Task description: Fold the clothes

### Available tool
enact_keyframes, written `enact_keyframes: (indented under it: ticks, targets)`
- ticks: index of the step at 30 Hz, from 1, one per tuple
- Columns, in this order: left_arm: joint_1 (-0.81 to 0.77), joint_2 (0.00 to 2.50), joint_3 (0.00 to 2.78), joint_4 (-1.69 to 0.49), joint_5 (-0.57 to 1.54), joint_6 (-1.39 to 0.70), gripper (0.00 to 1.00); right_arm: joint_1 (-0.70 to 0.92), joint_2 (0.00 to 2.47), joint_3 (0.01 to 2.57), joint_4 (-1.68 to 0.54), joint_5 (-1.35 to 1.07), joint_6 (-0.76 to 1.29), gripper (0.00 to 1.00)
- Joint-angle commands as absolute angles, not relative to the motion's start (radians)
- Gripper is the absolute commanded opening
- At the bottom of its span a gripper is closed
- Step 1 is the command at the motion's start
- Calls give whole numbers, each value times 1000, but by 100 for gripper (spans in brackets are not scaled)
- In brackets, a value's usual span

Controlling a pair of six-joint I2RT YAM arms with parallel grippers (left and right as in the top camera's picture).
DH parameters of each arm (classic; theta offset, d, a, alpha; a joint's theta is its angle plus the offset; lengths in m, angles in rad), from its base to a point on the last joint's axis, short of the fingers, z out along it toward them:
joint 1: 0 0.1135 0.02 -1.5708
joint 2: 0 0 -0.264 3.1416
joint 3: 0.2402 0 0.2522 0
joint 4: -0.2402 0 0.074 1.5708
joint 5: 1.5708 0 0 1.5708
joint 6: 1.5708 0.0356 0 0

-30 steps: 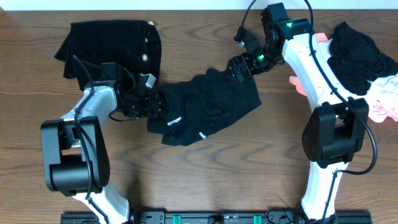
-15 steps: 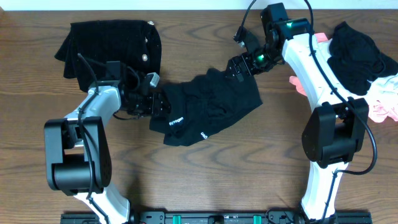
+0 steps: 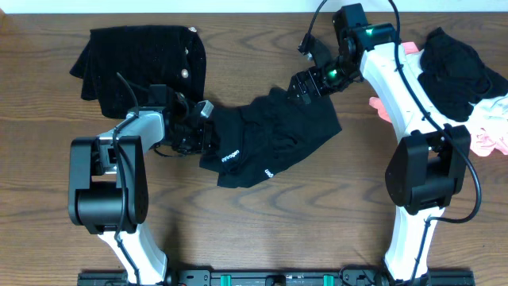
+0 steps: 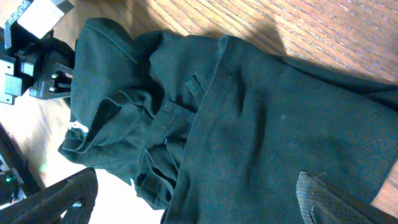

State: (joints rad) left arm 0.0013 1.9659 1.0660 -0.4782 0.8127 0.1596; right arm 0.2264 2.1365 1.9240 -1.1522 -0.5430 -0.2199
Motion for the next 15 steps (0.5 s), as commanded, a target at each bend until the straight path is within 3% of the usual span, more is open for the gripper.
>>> enact_keyframes:
  ticks: [1,15]
  targets:
    - [18,1977,1060,-492,785,105,6,221,2138,1943,-1151,-557,-234,99]
    - [114,1613,1087,-723,508,37,6,208,2138,1943,-1148,-550,-233,99]
